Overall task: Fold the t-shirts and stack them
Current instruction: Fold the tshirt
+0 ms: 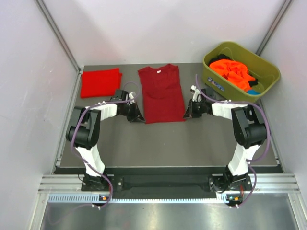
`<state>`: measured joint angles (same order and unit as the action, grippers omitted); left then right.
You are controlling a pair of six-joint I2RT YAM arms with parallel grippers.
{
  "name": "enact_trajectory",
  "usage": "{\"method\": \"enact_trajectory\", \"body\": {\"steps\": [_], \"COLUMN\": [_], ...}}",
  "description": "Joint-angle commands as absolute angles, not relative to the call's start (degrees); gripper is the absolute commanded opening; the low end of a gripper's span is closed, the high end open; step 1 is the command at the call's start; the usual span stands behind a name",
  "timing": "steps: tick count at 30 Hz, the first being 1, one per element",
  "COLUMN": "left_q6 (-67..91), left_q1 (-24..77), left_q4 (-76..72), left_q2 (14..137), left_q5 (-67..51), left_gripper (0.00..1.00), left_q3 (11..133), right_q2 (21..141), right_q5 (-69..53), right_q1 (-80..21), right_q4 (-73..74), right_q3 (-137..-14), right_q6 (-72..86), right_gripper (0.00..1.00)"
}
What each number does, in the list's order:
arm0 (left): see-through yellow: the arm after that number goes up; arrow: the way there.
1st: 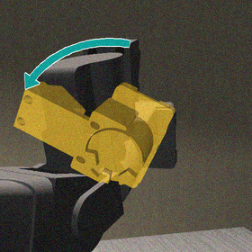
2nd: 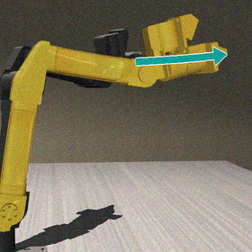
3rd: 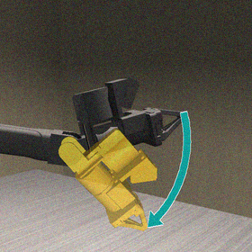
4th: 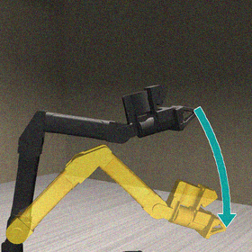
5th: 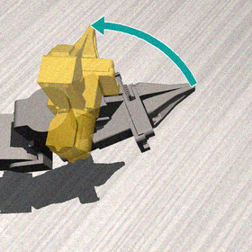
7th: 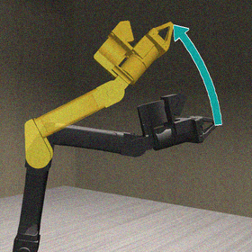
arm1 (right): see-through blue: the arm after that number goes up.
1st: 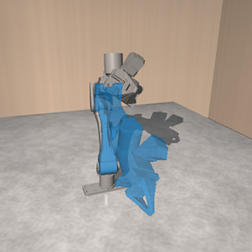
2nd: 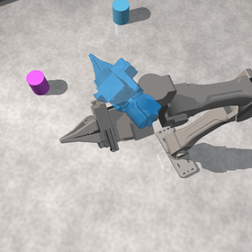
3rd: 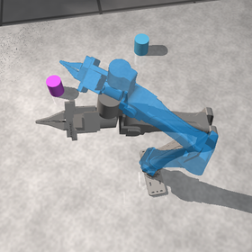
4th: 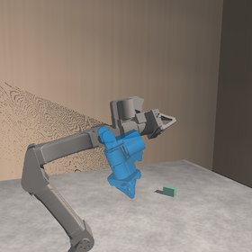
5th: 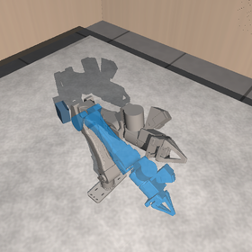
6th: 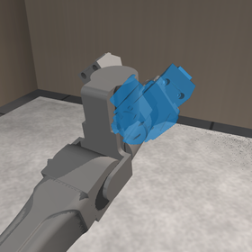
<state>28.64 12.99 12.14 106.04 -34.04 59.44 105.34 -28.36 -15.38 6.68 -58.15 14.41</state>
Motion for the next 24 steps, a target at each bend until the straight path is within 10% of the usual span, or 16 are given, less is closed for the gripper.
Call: {"method": "enact_trajectory", "body": {"steps": [1, 16, 20, 24], "left_q6": [29.35, 34.09, 38.14, 35.78], "left_q1": [13.80, 17.05, 20.39, 20.13], "left_q4": [12.99, 26.01, 28.21, 32.51], "left_q2": [100.30, 78.95, 76.47, 77.16], "left_q5": [-33.59, -22.68, -20.13, -10.48], "left_gripper": [0.00, 0.00, 0.55, 0.62], "left_q3": [57.66, 37.89, 39.10, 47.09], "right_q2": [99.86, 81.85, 75.86, 72.60], "right_q5": [-28.57, -20.05, -16.63, -11.08], "right_q1": [-16.35, -25.64, -26.89, -26.72], "right_q4": [7.20, 7.38, 9.75, 16.95], "right_q3": [-55.38, -31.83, -28.83, -34.18], "right_q6": [13.27, 22.92, 24.96, 23.03], "right_gripper": [0.00, 0.02, 0.18, 0.31]}}
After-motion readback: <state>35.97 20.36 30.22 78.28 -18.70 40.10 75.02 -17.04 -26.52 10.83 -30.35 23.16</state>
